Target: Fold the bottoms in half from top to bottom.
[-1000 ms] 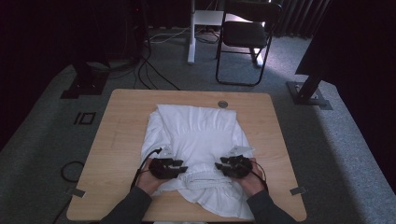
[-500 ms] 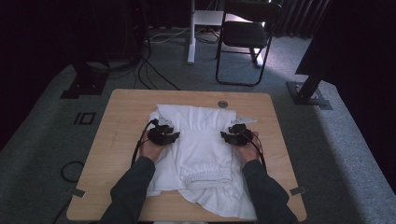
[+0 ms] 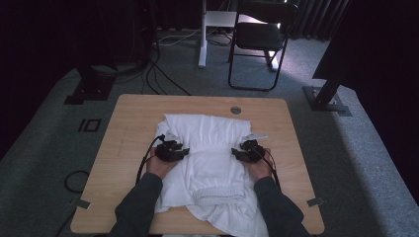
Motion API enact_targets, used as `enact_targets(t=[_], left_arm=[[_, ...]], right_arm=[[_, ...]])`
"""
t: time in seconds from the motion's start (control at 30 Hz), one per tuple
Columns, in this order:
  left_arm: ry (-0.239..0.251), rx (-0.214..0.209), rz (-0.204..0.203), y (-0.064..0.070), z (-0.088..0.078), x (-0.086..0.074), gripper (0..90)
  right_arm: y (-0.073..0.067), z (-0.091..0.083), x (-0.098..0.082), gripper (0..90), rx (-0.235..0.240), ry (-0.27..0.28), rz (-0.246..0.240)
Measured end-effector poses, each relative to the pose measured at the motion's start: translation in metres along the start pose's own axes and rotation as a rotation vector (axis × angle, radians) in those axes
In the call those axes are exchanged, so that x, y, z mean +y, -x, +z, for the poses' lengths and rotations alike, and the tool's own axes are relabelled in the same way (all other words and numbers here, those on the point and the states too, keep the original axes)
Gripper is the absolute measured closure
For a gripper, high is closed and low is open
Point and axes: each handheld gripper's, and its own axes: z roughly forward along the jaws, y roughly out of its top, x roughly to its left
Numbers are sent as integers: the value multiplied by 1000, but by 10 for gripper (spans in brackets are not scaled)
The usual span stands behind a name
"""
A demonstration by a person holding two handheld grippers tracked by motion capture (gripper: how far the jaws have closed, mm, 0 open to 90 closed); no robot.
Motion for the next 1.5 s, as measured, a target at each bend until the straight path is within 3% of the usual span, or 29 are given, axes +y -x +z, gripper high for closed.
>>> enact_targets(t=[0.13,0.23,0.5,0.63,0.7,0.73,0.77,0.87,0.93,1.03,1.07,1.1,1.17,1.33,1.4,1.47,1.5], left_arm=[[6,-10,6,9,-10,-12,573],[9,-16,12,22,-23,-25,573],[7,-8,15,42,-39,-43,574],[-17,8,26,44,-46,-37,575],[-5,47,37,40,-51,-24,560],[-5,47,37,40,-51,-24,559],[31,110,37,30,-57,-8,559],[71,161,-25,5,-61,18,497],[64,190,-65,-15,-56,31,430],[31,252,-118,-42,-40,37,360],[31,252,-118,-42,-40,37,328],[21,238,-191,-58,-27,31,307],[-22,216,-232,-68,-14,22,262],[-42,206,-219,-69,-5,17,246],[-57,192,-189,-68,-2,15,281],[-57,184,-186,-68,-2,16,299],[-57,159,-183,-67,-3,16,371]], right_arm=[[-11,-13,-17,514,10,23,-29],[-20,-24,-27,514,18,16,-42],[-38,-42,-46,514,20,10,-65],[-39,-44,-46,514,33,3,-60],[-38,-44,-46,514,36,2,-59],[-38,-44,-46,514,36,2,-59],[-38,-44,-46,514,35,4,-59],[-38,-44,-47,514,39,11,-58],[-38,-44,-47,514,39,13,-58],[-37,-44,-48,514,41,18,-53],[-37,-44,-48,514,41,18,-53],[-37,-44,-48,515,41,19,-53],[-37,-44,-48,514,43,20,-54],[-37,-44,-48,515,43,18,-54],[-37,-44,-46,514,47,3,-57],[-34,-44,-41,516,63,-24,-57],[-32,-45,-38,517,68,-27,-54]])
